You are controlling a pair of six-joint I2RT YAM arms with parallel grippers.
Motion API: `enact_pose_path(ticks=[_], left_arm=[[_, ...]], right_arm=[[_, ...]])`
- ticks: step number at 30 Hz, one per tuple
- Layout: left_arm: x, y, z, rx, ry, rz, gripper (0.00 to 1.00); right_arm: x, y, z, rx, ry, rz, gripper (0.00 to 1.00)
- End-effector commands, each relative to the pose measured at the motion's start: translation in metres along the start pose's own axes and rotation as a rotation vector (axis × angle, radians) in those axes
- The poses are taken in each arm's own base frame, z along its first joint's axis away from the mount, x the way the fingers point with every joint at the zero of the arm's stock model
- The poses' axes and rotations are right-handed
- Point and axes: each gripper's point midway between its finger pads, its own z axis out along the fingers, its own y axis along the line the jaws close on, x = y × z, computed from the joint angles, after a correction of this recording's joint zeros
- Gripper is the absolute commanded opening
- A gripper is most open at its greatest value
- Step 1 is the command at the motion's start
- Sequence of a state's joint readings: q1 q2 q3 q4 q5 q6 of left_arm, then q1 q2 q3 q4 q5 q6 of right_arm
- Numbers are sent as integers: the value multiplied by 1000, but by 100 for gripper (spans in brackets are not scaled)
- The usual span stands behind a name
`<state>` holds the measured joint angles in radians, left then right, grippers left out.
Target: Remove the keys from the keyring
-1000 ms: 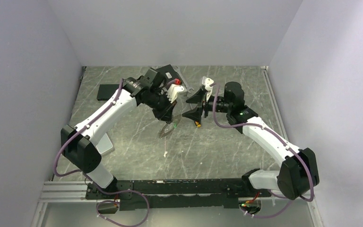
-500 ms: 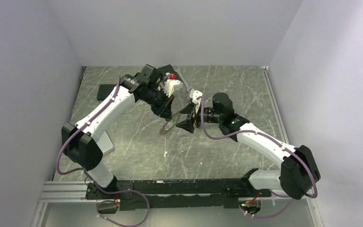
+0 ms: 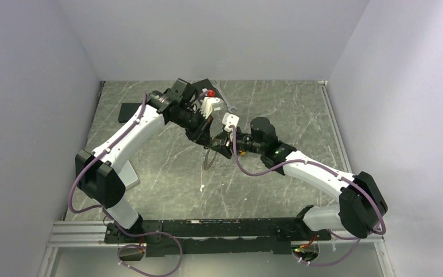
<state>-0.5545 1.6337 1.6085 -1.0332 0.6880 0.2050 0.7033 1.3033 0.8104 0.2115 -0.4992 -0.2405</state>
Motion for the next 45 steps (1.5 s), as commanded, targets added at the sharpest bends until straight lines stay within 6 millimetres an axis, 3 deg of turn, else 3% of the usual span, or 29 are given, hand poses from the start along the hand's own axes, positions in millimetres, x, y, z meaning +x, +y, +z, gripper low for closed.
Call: enact_pose_path(ticks=[1,13,22,33,40,45], left_arm=[[-14,-11,-11,41,-52,49,0],[-10,1,-23,17,-66,46,0],[-1,4,-30,-5,-74,185,0],[0,0,-38,-26,-88,328,0],[-2,-4,-35,9,-76,274,0],[-3,0,-31,11,-63,227,0]], right_arm=[[-22,-18,1,83,-61,-60,46],[-27,-11,-4,46,-64,-106,0],[-32,-12,-12,16,-94,-2,0],[-14,-28,-16,-25,-62,186,0],[-21,-38,-17,18,-64,159,28],[-25,-39,-19,23,-63,124,33]])
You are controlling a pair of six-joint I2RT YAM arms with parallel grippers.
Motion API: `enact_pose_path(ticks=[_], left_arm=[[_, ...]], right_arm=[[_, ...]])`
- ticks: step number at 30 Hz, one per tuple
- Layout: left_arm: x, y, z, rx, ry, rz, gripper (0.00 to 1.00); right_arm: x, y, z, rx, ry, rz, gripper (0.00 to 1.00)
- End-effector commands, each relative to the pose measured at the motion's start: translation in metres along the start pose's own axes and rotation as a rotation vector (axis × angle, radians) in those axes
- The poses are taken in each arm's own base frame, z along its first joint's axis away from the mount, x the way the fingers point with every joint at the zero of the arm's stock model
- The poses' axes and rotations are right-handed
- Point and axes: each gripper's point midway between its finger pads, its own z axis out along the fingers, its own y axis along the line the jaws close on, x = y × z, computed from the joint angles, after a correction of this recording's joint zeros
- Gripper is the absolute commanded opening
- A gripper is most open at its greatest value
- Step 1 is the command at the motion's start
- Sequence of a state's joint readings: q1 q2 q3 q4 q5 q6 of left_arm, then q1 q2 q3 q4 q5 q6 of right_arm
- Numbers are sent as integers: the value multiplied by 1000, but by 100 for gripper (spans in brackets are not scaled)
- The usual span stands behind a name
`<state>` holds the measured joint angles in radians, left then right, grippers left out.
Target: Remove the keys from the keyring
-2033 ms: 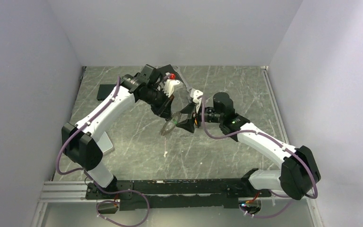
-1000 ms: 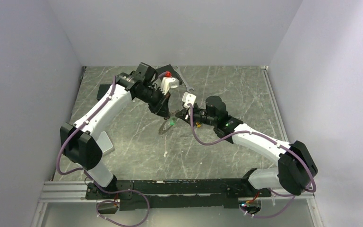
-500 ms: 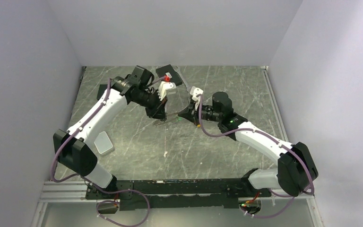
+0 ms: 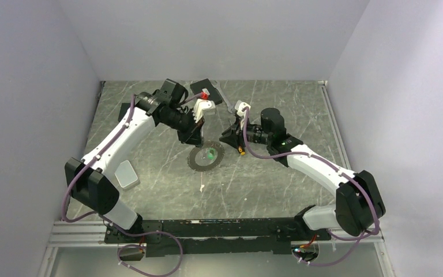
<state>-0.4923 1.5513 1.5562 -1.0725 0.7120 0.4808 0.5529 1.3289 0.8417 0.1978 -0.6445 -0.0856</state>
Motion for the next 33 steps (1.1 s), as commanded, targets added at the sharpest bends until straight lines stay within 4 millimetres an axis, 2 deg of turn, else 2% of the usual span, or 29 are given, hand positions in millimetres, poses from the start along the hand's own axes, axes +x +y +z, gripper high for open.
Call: enact_pose_path(ticks=[1,11,18,26,33], left_arm=[[-17,-6,-4,22,-37,-13,0],[-15,-4,7,59,-24,-109,0],[-17,-2,14,56,-19,-136,0],[-6,-1,30,78,28,-198,0],[-13,11,42,80,23,-217,0]], right_arm=[[-30,-3,-4,11,-52,-83,34],[-47,36,-16,-164,-90,-164,42],[-44,54,-6,-228,-83,-115,48],[-25,47,4,-204,-45,-88,49],[-5,25,-7,-125,-18,-70,49]])
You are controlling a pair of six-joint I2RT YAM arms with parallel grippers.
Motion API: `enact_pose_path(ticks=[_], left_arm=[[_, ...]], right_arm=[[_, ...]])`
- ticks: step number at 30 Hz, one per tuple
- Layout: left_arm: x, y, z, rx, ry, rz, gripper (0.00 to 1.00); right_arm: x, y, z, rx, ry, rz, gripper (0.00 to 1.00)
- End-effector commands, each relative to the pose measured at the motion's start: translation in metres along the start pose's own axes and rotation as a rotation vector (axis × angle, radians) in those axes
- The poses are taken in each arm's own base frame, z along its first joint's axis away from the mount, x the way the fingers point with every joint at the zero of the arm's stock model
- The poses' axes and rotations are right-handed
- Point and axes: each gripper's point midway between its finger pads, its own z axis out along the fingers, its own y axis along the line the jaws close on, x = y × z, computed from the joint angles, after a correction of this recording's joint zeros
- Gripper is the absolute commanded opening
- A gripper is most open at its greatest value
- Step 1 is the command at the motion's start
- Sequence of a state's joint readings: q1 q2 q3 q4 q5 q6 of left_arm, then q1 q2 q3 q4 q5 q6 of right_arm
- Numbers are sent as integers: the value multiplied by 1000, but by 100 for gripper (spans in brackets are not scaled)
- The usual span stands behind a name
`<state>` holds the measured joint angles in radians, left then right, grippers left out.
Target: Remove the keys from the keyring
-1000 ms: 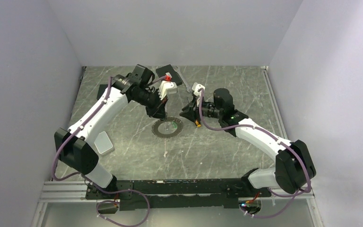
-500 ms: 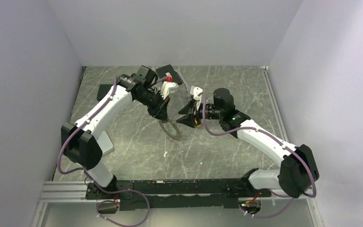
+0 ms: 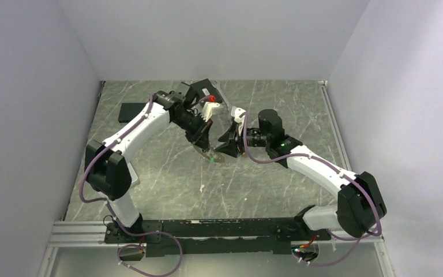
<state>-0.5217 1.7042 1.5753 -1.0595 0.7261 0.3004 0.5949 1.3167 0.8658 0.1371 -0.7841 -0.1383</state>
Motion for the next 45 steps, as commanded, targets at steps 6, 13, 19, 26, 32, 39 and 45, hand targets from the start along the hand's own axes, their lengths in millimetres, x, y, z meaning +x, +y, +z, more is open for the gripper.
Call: enact_pose_path(ticks=[6,13,19,26,32,39,45], left_arm=[[-35,12,10,26,-37,21,0],[-31,29,14,0,37,62,0],[-20,43,18,-24,114,77,0],[-21,43,15,-7,102,71,0],[-19,43,13,-4,106,58,0],[-19,41,12,3,96,61,0],[-20,39,11,11,99,64,0]], right_arm=[[10,-22,-18,79,-18,-27,48],[19,-40,-13,151,-43,-45,48],[17,-51,-2,171,-78,-93,47],[13,-54,12,159,-83,-132,47],[17,-51,21,142,-74,-151,47],[11,-52,26,157,-81,-141,48],[7,-51,31,140,-95,-114,48]])
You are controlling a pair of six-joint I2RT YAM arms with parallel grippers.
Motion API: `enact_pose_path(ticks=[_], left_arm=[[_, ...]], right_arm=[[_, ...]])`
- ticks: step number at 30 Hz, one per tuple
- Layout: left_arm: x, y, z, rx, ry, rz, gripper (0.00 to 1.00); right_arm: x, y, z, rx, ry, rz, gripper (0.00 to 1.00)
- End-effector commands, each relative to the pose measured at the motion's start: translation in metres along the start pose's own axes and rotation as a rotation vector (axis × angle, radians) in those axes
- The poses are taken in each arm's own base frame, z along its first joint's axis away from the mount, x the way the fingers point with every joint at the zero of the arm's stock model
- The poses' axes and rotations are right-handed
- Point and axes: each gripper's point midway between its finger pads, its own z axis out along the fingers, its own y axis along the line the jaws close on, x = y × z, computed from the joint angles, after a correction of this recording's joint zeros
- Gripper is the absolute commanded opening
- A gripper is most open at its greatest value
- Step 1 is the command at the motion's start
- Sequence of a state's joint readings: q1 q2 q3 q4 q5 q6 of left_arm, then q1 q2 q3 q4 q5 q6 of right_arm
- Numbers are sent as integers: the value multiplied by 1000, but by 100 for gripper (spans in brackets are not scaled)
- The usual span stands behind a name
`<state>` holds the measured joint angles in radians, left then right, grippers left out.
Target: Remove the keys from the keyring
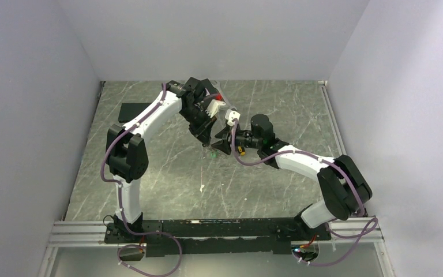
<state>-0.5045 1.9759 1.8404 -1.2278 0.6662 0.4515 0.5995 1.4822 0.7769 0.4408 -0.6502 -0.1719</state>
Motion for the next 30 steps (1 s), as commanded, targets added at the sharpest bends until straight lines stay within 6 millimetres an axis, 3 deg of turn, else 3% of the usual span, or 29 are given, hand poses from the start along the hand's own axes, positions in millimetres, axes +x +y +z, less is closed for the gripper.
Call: enact_pose_path(ticks=[1,17,22,27,30], left_arm=[[-12,-10,-12,19,-41,41,0],[-15,-16,-14,34,-52,51,0],[-11,-16,-15,37,-39,54,0],[-12,-17,-17,32,-37,57,0],[-11,-16,-20,24,-33,61,0]], right_arm=[[-32,-6,7,2,-82,-41,47],[-27,-2,18,-49,-88,-8,44],[-26,2,15,-68,-92,-40,29],[-25,4,14,-80,-86,-64,3],[-23,6,12,-86,-78,-77,0]])
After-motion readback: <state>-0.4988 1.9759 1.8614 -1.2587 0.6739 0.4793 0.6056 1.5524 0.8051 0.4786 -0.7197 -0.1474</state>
